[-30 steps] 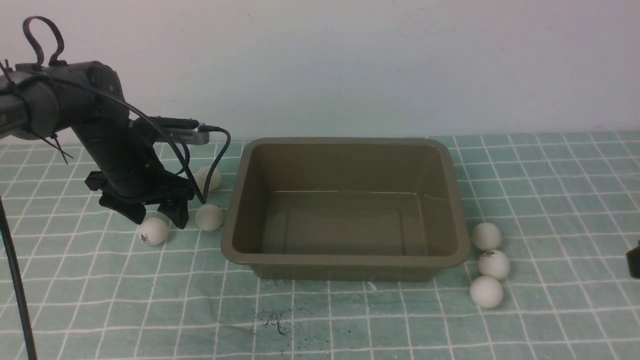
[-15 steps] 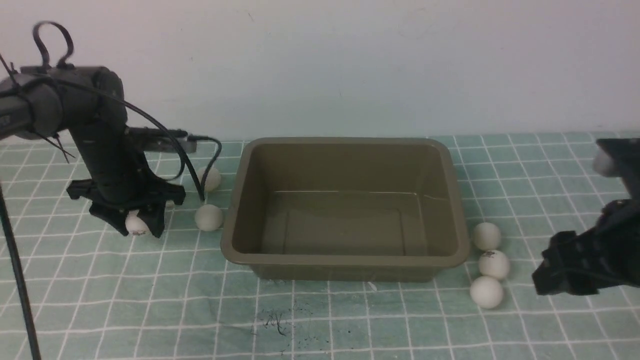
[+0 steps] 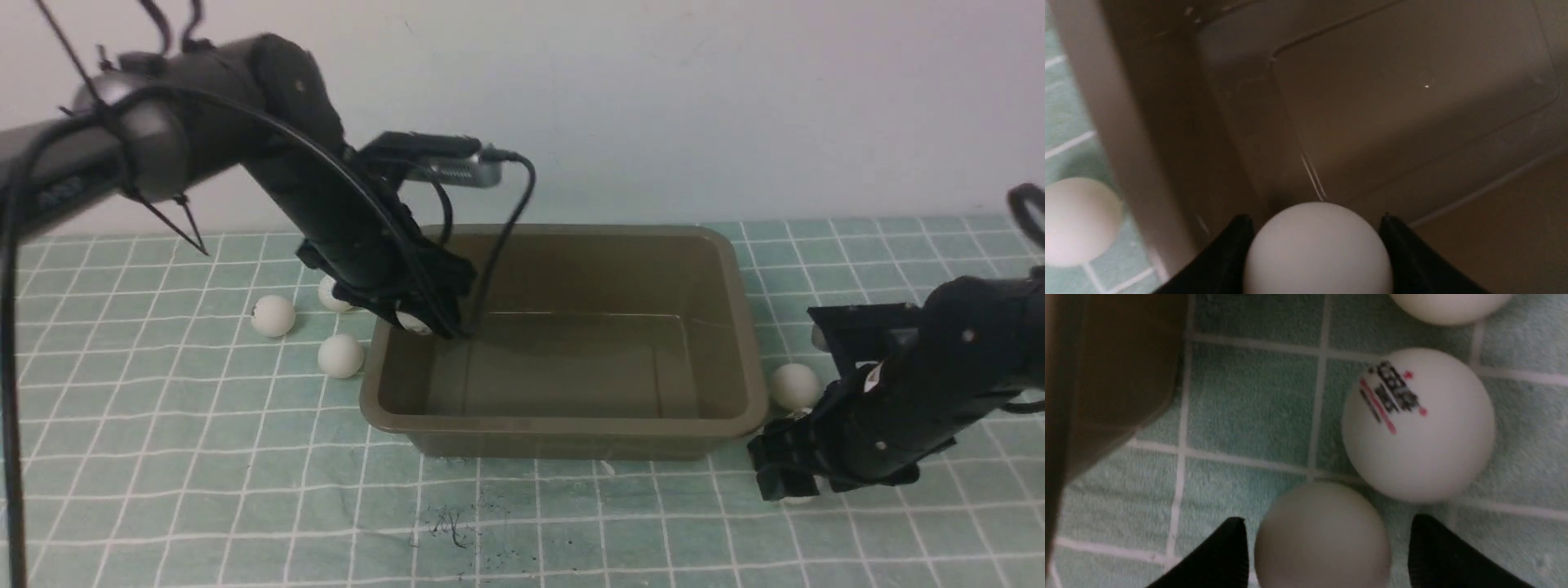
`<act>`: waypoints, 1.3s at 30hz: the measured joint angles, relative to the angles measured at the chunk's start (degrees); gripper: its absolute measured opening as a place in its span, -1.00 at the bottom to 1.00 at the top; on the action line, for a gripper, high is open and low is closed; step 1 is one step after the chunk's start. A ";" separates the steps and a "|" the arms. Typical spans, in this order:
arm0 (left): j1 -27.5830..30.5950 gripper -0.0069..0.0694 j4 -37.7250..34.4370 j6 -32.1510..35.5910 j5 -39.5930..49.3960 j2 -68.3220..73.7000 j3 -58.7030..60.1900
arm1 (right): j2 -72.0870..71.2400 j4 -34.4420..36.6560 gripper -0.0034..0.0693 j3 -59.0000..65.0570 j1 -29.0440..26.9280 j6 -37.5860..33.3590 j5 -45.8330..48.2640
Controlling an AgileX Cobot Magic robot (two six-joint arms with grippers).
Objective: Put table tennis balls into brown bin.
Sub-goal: 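Drop the ball into the bin, then reach for and grasp a ping pong ball on the table, then release the ping pong ball into the bin and lift the gripper away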
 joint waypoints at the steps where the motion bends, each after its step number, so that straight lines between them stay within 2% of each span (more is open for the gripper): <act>1: -0.84 0.14 0.54 -0.06 -0.63 0.81 0.00 | 0.68 0.11 0.30 0.00 0.23 0.02 -0.79; 3: -1.50 0.23 1.14 -0.37 0.09 1.36 -0.91 | 1.21 0.00 0.09 -0.11 0.41 -0.03 -1.28; 6: -1.45 0.23 4.80 -2.08 4.07 0.83 -6.06 | 0.45 -0.99 0.08 -0.19 0.41 0.05 1.59; 8: -0.02 0.01 8.86 -3.43 7.63 -0.46 -9.54 | -1.98 -1.38 0.08 -0.01 0.41 0.19 5.52; 10: 2.43 -0.35 11.26 -3.95 10.19 -2.08 -11.50 | -7.01 -1.51 0.08 -0.01 0.41 0.19 8.73; 11: 2.78 -0.39 11.49 -3.99 10.37 -2.26 -11.61 | -7.60 -1.50 0.08 -0.01 0.47 0.19 8.73; 12: 6.04 -0.64 12.56 -4.09 11.23 -3.39 -12.24 | -12.02 -0.47 0.08 -0.01 0.59 0.23 9.95; 13: 8.93 -0.73 12.76 -4.33 11.27 -3.97 -12.43 | -15.70 0.46 0.08 -0.01 0.95 0.17 9.85; 17: 17.50 -0.82 11.54 -3.97 12.10 -2.37 -12.30 | -22.34 3.83 0.08 -2.22 2.45 0.18 5.90; 20: 20.69 -0.78 9.73 -1.03 13.05 0.78 -11.99 | -20.72 4.00 0.08 -6.71 3.85 0.18 4.90; 24: 21.01 -0.51 7.77 1.08 11.02 4.74 -11.95 | -14.43 3.03 0.12 -14.48 5.58 0.16 5.70; 28: 20.25 0.02 7.07 1.51 4.93 7.90 -11.95 | -8.69 1.24 0.48 -23.05 5.89 0.16 10.50; 30: 19.99 0.34 7.01 1.51 0.60 9.87 -11.95 | -8.21 -2.54 0.61 -26.11 5.89 0.16 15.20; 31: 19.98 0.43 6.88 1.58 -0.62 10.81 -11.95 | -8.81 -6.10 0.61 -27.47 5.89 0.79 17.59; 32: 19.98 0.52 6.68 1.58 -2.06 11.75 -11.95 | -9.46 -8.71 0.57 -27.81 5.97 1.66 19.22; 33: 19.98 0.53 6.62 1.58 -2.06 11.93 -11.95 | -9.85 -9.39 0.55 -27.81 5.97 1.95 20.08; 35: 19.93 0.57 6.47 1.58 -3.19 13.53 -11.95 | -11.66 -15.27 0.38 -27.57 5.89 4.81 23.25; 36: 19.93 0.46 6.47 1.16 -3.19 14.72 -11.95 | -13.87 -20.97 0.14 -26.06 5.18 8.41 25.04; 38: 19.93 0.19 6.53 0.94 -2.70 15.77 -11.95 | -16.79 -25.85 -0.22 -22.67 2.72 13.30 25.77; 39: 19.93 0.05 6.63 0.88 -2.34 15.88 -12.13 | -17.55 -26.91 -0.33 -21.04 1.66 15.19 25.47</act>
